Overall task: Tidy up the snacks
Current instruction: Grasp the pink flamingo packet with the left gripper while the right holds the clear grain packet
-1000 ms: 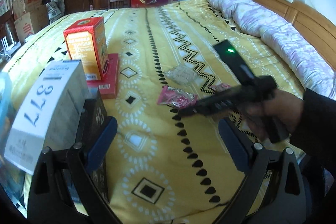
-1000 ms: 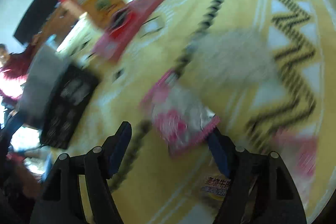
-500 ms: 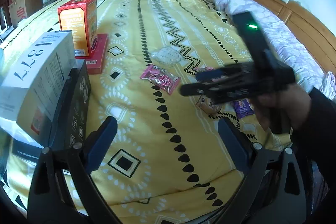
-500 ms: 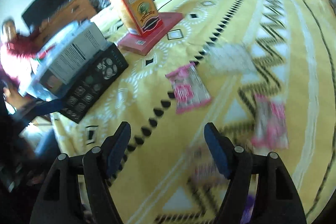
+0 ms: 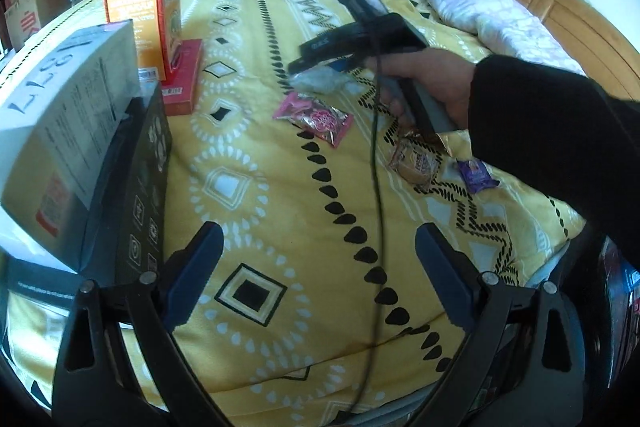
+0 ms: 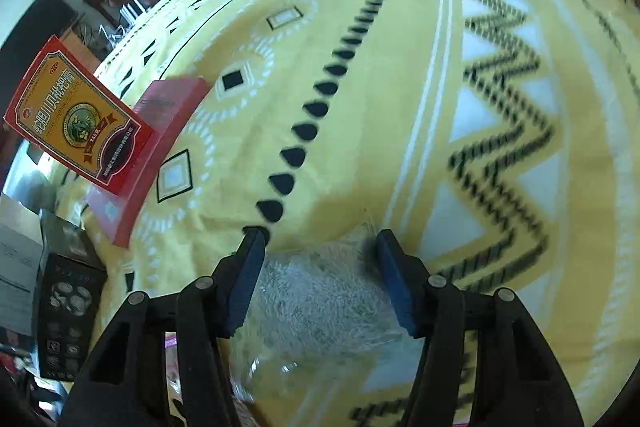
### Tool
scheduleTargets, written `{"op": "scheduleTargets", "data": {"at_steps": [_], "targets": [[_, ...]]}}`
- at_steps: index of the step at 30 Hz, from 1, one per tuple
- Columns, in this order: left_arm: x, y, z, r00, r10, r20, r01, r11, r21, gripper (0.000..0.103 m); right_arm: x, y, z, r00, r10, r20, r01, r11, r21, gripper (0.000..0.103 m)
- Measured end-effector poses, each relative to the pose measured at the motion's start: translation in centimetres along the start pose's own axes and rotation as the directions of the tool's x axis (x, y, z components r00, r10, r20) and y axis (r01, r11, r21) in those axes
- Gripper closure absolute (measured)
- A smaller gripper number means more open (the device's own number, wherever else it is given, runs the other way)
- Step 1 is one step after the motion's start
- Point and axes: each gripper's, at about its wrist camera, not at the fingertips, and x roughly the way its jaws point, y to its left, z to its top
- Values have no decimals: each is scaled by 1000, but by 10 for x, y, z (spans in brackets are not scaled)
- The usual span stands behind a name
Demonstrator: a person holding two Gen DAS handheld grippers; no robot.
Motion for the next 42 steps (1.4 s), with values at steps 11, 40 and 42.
{"op": "scheduleTargets", "data": {"at_steps": [11, 40, 42], "targets": [[-12, 0, -13, 999, -38, -2, 38, 999, -17, 6, -82, 83, -131, 992, 86, -91, -103, 974, -204, 36], [49, -18, -23, 993, -64, -102, 71, 995, 75, 45, -208, 25, -271, 966, 75, 247, -140, 957, 256, 25], [35, -14, -32, 996, -34, -84, 39, 997, 62, 45, -201, 37, -266, 966, 93, 241, -151, 960, 237, 25]]}}
